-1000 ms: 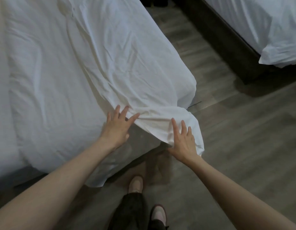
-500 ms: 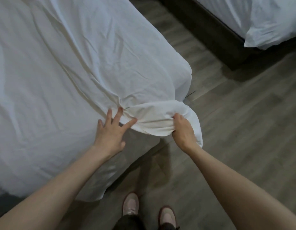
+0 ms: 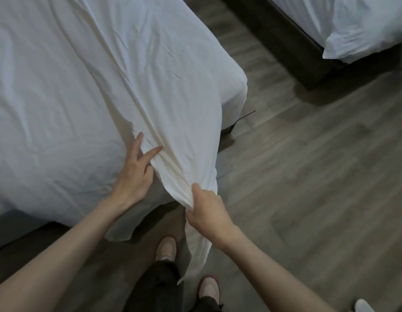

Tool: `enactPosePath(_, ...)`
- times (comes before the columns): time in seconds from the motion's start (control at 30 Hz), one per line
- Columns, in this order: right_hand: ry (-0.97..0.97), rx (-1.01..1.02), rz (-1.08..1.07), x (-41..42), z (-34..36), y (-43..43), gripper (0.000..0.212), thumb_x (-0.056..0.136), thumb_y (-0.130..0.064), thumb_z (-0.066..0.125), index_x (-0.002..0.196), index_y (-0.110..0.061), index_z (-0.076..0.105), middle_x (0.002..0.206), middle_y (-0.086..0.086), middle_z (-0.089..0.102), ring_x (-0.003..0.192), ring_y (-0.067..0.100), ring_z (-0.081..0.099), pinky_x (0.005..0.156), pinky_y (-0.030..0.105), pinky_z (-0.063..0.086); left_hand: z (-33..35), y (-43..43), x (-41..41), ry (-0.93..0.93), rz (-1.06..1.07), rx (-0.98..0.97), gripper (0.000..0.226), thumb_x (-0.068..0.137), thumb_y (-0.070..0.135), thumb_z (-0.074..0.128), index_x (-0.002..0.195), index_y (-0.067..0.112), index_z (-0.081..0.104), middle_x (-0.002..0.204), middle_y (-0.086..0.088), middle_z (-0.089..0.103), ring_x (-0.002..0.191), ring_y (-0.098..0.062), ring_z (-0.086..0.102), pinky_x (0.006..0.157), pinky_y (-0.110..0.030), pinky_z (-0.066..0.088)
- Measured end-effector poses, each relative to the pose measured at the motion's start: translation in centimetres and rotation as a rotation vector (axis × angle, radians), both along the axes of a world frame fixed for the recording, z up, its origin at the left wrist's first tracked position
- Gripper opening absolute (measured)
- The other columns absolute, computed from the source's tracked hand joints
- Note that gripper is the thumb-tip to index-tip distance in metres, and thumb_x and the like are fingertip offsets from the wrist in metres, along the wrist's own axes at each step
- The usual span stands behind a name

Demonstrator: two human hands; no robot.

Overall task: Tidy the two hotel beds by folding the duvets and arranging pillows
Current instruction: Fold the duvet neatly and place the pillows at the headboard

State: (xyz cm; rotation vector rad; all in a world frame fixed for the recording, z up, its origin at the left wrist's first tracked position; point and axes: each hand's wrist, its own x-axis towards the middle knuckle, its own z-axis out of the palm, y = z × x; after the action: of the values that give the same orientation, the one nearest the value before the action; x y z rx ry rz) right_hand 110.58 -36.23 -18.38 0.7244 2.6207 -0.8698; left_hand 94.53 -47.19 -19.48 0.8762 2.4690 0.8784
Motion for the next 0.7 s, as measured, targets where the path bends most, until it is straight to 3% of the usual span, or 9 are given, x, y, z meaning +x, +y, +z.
enactPosePath(0.1,-0.045,-0.138,0.057,1.0,0.5,-0.2,0.030,0.091,-0.022,0.059,0.109,-0.017,0.036,0.099,0.007,0.056,0.090,0.027,0.058,0.068,0.031,0.038,1.3,-1.9,1.9,-0.104,0.097,-0.013,0.039,0.101,0.012,0.037,0.135,0.022,0.055,0.161,-0.001,0.002,0.148,-0.019,0.006,0.116,-0.028,0.009)
enactPosePath(0.17,-0.196,-0.365,0.100,2.8,-0.2,0.3,0.063,0.090,-0.040,0.063,0.140,-0.018,0.031,0.131,0.007,0.051,0.123,0.027,0.050,0.090,0.031,0.042,1.4,-2.8,2.9,-0.157,0.152,-0.084,0.038,0.102,0.017,0.038,0.138,0.021,0.051,0.162,-0.004,0.002,0.148,-0.024,0.008,0.117,-0.033,0.011)
enactPosePath(0.23,-0.245,-0.433,0.086,5.1,-1.4,1.2,0.081,0.089,-0.051,0.060,0.153,-0.025,0.017,0.155,0.002,0.031,0.141,0.022,0.032,0.112,0.037,0.031,0.8,-3.6,3.6,-0.195,0.190,-0.150,0.041,0.102,0.019,0.039,0.143,0.021,0.045,0.160,-0.010,0.010,0.147,-0.026,0.012,0.117,-0.035,0.014)
enactPosePath(0.3,-0.200,-0.313,-0.002,7.0,-2.4,2.5,0.080,0.090,-0.048,0.059,0.154,-0.025,0.016,0.157,0.003,0.028,0.142,0.024,0.031,0.114,0.042,0.030,-0.1,-4.1,4.2,-0.212,0.204,-0.170,0.044,0.101,0.020,0.040,0.145,0.019,0.040,0.156,-0.013,0.023,0.145,-0.026,0.020,0.116,-0.035,0.016)
enactPosePath(0.37,-0.173,-0.224,-0.089,7.7,-2.4,4.1,0.073,0.092,-0.038,0.059,0.153,-0.021,0.022,0.155,0.007,0.032,0.140,0.025,0.033,0.114,0.039,0.029,-0.6,-4.2,4.6,-0.227,0.215,-0.186,0.048,0.100,0.021,0.043,0.148,0.016,0.035,0.155,-0.012,0.028,0.143,-0.025,0.024,0.116,-0.036,0.018)
enactPosePath(0.47,-0.107,-0.178,-0.178,6.8,-1.4,6.5,0.061,0.095,-0.029,0.057,0.149,-0.017,0.031,0.152,0.007,0.036,0.140,0.022,0.033,0.113,0.030,0.025,0.0,-3.0,4.0,-0.266,0.275,-0.123,0.055,0.099,0.024,0.046,0.151,0.016,0.029,0.155,-0.009,0.030,0.142,-0.024,0.028,0.116,-0.038,0.023)
enactPosePath(0.6,-0.009,-0.183,-0.296,2.4,0.2,9.2,0.057,0.095,-0.027,0.056,0.147,-0.018,0.035,0.148,0.007,0.040,0.135,0.021,0.038,0.107,0.028,0.029,1.3,-1.0,0.0,-0.361,0.426,-0.031,0.061,0.099,0.031,0.046,0.153,0.019,0.020,0.156,-0.007,0.027,0.140,-0.027,0.031,0.114,-0.046,0.029)
enactPosePath(0.7,0.026,-0.165,-0.339,-2.1,0.9,10.8,0.057,0.095,-0.027,0.056,0.147,-0.019,0.035,0.147,0.008,0.040,0.133,0.022,0.040,0.105,0.030,0.031,2.2,-0.1,-3.4,-0.367,0.413,-0.015,0.063,0.097,0.037,0.047,0.152,0.021,0.021,0.154,-0.007,0.029,0.139,-0.027,0.032,0.113,-0.045,0.030)
